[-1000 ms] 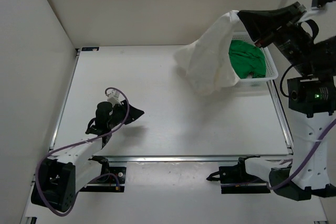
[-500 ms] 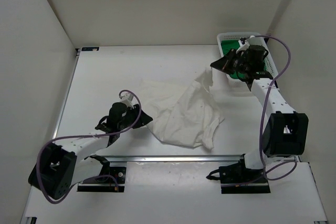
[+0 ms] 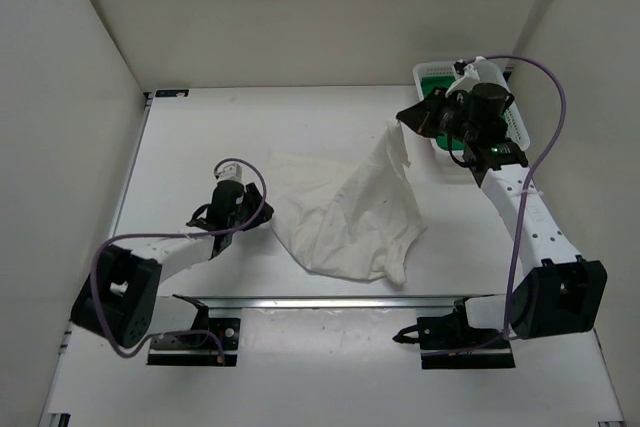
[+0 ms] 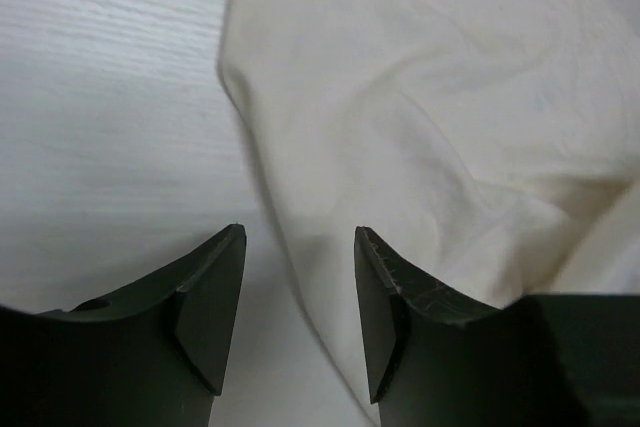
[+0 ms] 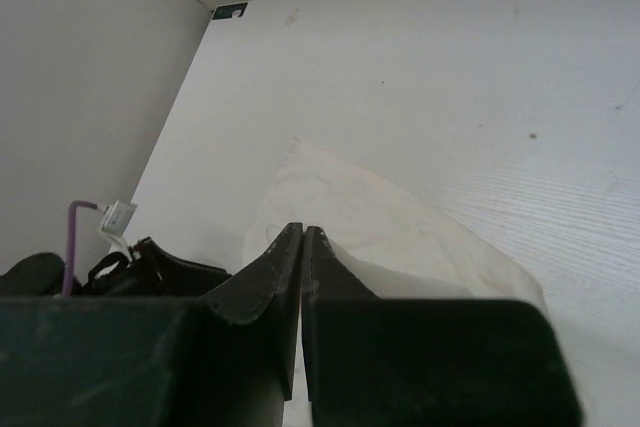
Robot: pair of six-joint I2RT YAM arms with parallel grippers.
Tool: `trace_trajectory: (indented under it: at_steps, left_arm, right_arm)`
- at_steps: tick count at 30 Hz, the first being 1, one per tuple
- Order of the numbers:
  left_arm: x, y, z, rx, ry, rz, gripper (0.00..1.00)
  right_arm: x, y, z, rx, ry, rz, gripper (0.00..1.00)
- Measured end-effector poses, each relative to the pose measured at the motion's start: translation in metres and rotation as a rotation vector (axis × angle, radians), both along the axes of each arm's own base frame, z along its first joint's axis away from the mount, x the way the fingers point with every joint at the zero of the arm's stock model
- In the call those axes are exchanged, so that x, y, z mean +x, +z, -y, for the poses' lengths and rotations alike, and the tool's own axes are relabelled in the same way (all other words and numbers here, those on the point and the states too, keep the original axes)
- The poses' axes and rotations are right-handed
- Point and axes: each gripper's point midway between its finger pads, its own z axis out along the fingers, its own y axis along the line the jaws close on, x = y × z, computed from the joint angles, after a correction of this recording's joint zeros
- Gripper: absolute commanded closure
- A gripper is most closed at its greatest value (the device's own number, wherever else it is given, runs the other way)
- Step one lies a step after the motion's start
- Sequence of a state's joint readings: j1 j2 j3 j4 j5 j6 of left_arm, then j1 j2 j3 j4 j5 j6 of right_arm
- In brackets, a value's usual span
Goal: Fold and stack the t-shirts
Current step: Move the tshirt to the center of the board, then flatten out the tshirt
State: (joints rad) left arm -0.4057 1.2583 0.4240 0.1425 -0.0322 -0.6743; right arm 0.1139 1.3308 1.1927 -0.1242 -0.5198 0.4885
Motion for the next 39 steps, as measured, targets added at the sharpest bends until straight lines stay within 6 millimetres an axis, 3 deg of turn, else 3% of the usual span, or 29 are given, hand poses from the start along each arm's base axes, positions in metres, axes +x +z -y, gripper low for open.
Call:
trace_trajectory:
  at_steps: [2, 4, 8, 12, 14, 16, 18, 20, 22, 24, 27, 31, 33, 35, 37, 39]
  left_arm:
    - [0.012, -0.008, -0.007, 0.026, 0.032, -0.024, 0.46]
    - [0.021, -0.022, -0.012, 0.058, 0.052, -0.067, 0.57]
    - [0.044, -0.029, 0.001, 0.074, 0.03, -0.076, 0.95]
    - [0.047, -0.026, 0.009, 0.056, 0.012, -0.076, 1.0]
    - [0.042, -0.016, 0.009, 0.058, 0.006, -0.07, 1.0]
    - [0.038, 0.011, 0.012, 0.052, -0.011, -0.019, 1.0]
    - [0.035, 0.052, 0.015, 0.031, -0.032, 0.064, 1.0]
    - [0.03, 0.1, 0.015, -0.007, -0.046, 0.165, 1.0]
    - [0.024, 0.151, 0.002, -0.052, -0.029, 0.282, 1.0]
    - [0.016, 0.191, -0.023, -0.08, 0.02, 0.375, 1.0]
    - [0.003, 0.232, -0.061, -0.085, 0.093, 0.449, 1.0]
    - [-0.008, 0.276, -0.088, -0.064, 0.139, 0.496, 1.0]
    - [-0.013, 0.301, -0.09, -0.056, 0.127, 0.521, 1.0]
    - [-0.017, 0.32, -0.089, -0.056, 0.108, 0.552, 1.0]
    - [-0.02, 0.322, -0.088, -0.05, 0.1, 0.56, 1.0]
    - [-0.02, 0.312, -0.089, -0.043, 0.095, 0.537, 1.0]
  right_arm:
    - [-0.005, 0.008, 0.002, -0.003, -0.008, 0.023, 1.0]
    - [-0.009, 0.012, 0.004, -0.006, -0.014, 0.04, 1.0]
    - [-0.018, 0.009, 0.005, -0.016, -0.021, 0.039, 1.0]
    - [-0.026, 0.005, 0.003, -0.037, -0.025, 0.026, 1.0]
    - [-0.033, 0.005, 0.0, -0.059, -0.023, 0.024, 1.0]
    - [-0.042, 0.007, -0.006, -0.088, -0.014, 0.021, 1.0]
    - [-0.051, 0.015, -0.011, -0.118, -0.013, 0.032, 1.0]
    - [-0.066, 0.035, -0.018, -0.156, -0.013, 0.071, 1.0]
    - [-0.081, 0.062, -0.022, -0.166, -0.008, 0.123, 1.0]
    - [-0.099, 0.103, -0.026, -0.161, -0.004, 0.207, 1.0]
    - [-0.133, 0.181, -0.029, -0.121, 0.012, 0.361, 1.0]
    - [-0.166, 0.273, -0.021, -0.061, -0.009, 0.555, 1.0]
    - [-0.165, 0.303, -0.009, -0.052, -0.067, 0.624, 1.0]
    - [-0.157, 0.321, 0.008, -0.051, -0.123, 0.684, 1.0]
    - [-0.128, 0.318, 0.029, -0.074, -0.173, 0.69, 1.0]
    - [-0.086, 0.3, 0.038, -0.089, -0.183, 0.637, 1.0]
